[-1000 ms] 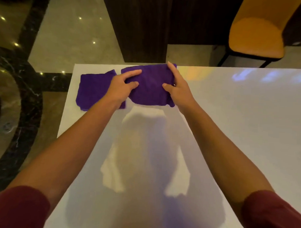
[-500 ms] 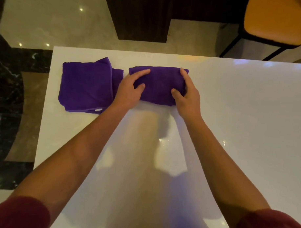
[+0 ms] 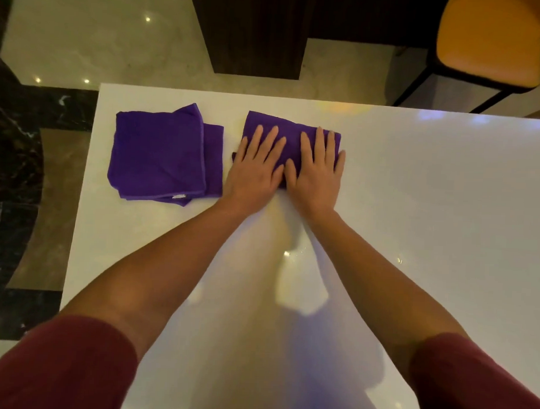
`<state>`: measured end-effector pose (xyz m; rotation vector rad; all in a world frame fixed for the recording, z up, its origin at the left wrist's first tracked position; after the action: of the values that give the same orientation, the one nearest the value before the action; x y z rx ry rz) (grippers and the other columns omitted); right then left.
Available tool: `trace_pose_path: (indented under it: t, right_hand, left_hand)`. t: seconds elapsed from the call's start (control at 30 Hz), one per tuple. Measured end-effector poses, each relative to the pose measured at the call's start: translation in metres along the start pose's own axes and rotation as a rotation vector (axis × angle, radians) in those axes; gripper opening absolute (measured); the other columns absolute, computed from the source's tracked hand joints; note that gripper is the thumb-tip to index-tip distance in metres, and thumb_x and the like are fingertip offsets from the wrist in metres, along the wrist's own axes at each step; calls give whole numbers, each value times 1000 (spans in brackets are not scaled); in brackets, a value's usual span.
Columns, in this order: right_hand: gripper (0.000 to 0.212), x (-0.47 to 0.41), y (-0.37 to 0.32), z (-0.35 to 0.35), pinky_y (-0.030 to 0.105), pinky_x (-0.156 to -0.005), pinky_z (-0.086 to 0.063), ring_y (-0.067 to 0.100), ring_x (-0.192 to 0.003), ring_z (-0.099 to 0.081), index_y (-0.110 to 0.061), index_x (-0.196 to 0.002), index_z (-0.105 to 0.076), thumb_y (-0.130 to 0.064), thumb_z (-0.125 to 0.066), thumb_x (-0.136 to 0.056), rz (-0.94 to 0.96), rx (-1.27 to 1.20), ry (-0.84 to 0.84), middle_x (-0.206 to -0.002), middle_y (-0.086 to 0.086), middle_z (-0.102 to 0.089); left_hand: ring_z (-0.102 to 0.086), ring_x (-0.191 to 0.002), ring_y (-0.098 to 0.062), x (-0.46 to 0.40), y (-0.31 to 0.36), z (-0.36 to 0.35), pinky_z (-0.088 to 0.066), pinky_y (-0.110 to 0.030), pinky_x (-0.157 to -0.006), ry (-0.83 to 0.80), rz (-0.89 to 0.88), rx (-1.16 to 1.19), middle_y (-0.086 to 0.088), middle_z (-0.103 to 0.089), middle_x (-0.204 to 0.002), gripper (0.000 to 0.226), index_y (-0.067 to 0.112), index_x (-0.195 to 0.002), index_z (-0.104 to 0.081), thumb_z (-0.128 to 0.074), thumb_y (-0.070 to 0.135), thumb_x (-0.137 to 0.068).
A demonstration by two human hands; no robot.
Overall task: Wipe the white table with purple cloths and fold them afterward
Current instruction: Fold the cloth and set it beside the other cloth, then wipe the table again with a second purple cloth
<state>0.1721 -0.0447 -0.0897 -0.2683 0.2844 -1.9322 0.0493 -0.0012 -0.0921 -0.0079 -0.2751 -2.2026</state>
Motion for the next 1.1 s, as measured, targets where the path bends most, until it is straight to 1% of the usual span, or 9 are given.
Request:
trace_pose_path:
  t: [0.2, 0.3, 0.37, 0.47, 0.53, 0.57, 0.77, 0.93, 1.1]
  right_hand:
    - [59, -15, 18, -3, 56, -132, -9, 24, -163, -11, -30, -164, -28, -53, -26, -110, 182, 39, -51, -175, 1, -23]
    - [61, -16, 14, 5, 57, -131, -8, 27, -163, -12, -28, -163, -31, -52, -35, -108, 163, 113, -116, -175, 3, -22]
    - [61, -18, -5, 23, 55, -128, -22, 31, -158, -28, -23, -158, -39, -47, -49, -104, 67, 54, -55, -170, 6, -33]
    - [58, -16, -58, 41, 38, -96, -59, 19, -120, -66, -27, -155, -42, -39, -61, -101, -46, -322, -25, -141, -3, -65]
    - [60, -14, -100, 32, 30, -67, -61, 14, -83, -70, -28, -158, -36, -37, -60, -103, -90, -551, -170, -100, -6, -74]
    - [62, -13, -121, 25, 34, -65, -60, 16, -76, -68, -27, -160, -34, -38, -58, -104, -93, -592, -227, -91, -4, -71]
    - [71, -12, -189, -18, 47, -98, -58, 33, -126, -59, -16, -161, -28, -48, -56, -104, -171, -442, -354, -147, 11, -56]
    - [81, -18, -200, -38, 44, -92, -62, 31, -115, -65, -29, -165, -18, -38, -66, -101, -219, -516, -345, -146, 13, -54]
    - [73, -10, -194, -51, 34, -82, -58, 28, -112, -68, -35, -164, -24, -32, -65, -104, -84, -579, -477, -145, 4, -61]
  left_hand:
    - [-7, -160, -34, 24, 13, -11, -12, -51, -130, -5, 129, 45, -12, -12, -173, 64, 15, -165, -16, -21, 47, -109]
    - [-6, -160, -32, 26, 16, -2, -10, -49, -130, -60, 151, 102, -11, -10, -174, 65, 15, -165, -17, -30, 47, -110]
    - [-16, -159, -32, 24, 2, 21, -19, -49, -129, 23, 156, 200, -12, -21, -171, 61, 15, -161, -30, -40, 42, -108]
    - [-37, -149, -35, 38, -59, 70, -38, -51, -119, 365, 260, 221, -16, -42, -160, 49, 16, -150, -50, -51, 31, -103]
    - [-40, -147, -34, 55, -117, 89, -41, -51, -116, 459, 436, 195, -15, -43, -158, 47, 21, -148, -52, -52, 31, -101]
    - [-39, -147, -34, 64, -146, 92, -40, -52, -116, 458, 538, 224, -14, -41, -159, 48, 24, -148, -51, -52, 31, -100]
    - [-51, -136, -38, 101, -243, 69, -48, -52, -109, 308, 886, 583, -18, -43, -154, 65, 29, -158, -33, -59, 44, -101]
    - [-54, -133, -30, 98, -250, 65, -49, -45, -107, 211, 814, 801, -5, -48, -155, 74, 40, -158, -28, -65, 53, -96]
    - [-58, -123, -20, 99, -233, 59, -54, -38, -97, 22, 644, 1013, 6, -50, -150, 59, 45, -150, -41, -69, 34, -99]
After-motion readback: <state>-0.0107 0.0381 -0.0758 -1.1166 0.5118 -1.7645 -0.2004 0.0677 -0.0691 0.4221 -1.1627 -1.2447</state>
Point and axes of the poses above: each hand's wrist, its own x-axis away from the middle knuckle, its own z-axis out of the back of the hand, y = z × x, the point moved 6 cm from there along -x, towards the middle knuckle
